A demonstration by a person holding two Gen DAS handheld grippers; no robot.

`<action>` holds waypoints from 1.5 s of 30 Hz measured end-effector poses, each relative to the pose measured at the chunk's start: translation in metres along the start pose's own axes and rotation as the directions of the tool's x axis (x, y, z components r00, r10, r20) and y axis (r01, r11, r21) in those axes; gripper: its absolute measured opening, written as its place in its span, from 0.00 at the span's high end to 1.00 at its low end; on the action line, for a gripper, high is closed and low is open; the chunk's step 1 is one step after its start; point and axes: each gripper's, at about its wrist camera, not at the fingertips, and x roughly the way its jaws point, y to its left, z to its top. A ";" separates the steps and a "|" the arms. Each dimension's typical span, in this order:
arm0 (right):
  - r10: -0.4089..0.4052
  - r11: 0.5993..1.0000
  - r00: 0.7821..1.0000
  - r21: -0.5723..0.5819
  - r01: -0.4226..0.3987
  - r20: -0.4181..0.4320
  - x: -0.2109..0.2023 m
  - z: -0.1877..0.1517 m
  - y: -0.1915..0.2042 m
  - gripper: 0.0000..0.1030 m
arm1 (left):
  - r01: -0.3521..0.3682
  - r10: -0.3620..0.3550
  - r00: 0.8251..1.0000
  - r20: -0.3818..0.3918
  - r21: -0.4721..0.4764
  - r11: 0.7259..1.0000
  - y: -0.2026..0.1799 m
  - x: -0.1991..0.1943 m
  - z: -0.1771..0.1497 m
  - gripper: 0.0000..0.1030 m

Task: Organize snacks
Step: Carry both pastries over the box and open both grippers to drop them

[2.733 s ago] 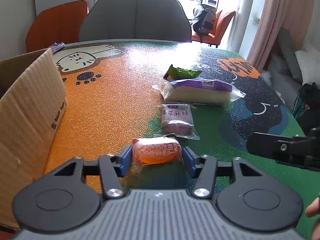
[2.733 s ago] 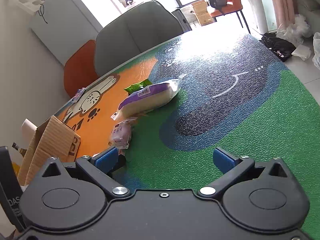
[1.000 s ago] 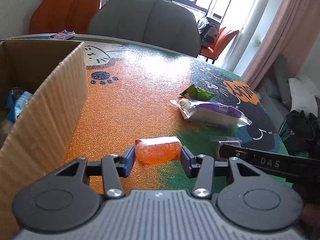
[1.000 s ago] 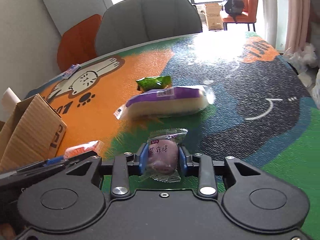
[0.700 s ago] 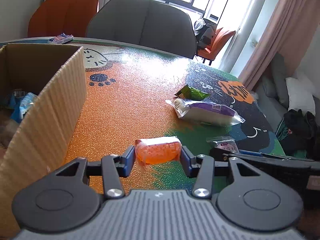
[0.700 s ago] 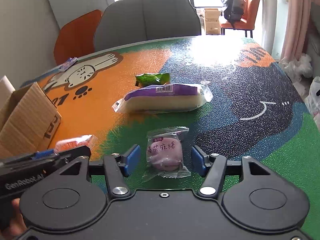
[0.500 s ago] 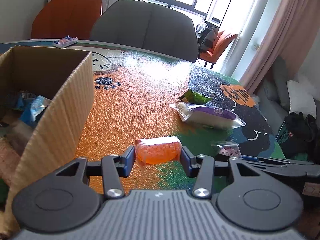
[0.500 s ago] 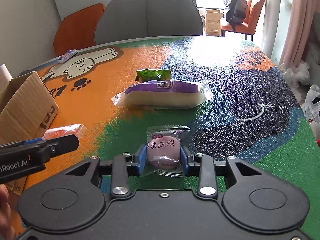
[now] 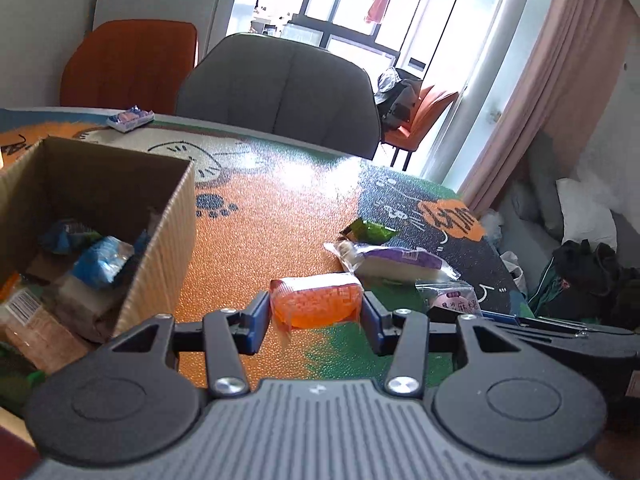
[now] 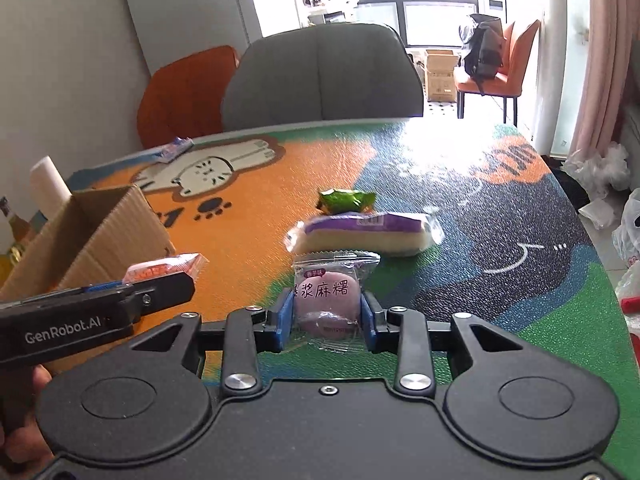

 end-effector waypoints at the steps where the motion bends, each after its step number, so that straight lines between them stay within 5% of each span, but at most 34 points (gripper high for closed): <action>1: 0.007 1.000 1.000 0.003 -0.007 0.007 -0.002 0.002 0.002 0.68 | 0.001 -0.001 1.000 0.005 0.001 1.000 0.001 -0.003 0.001 0.54; 19: 0.120 0.992 0.990 -0.046 -0.117 0.070 -0.012 0.028 0.062 0.68 | -0.051 0.053 0.995 0.084 -0.023 0.998 0.045 -0.048 0.023 0.54; 45: 0.215 0.971 0.975 -0.121 -0.207 0.050 0.006 0.038 0.158 0.68 | -0.145 0.155 0.985 0.080 -0.120 0.982 0.150 -0.078 0.042 0.52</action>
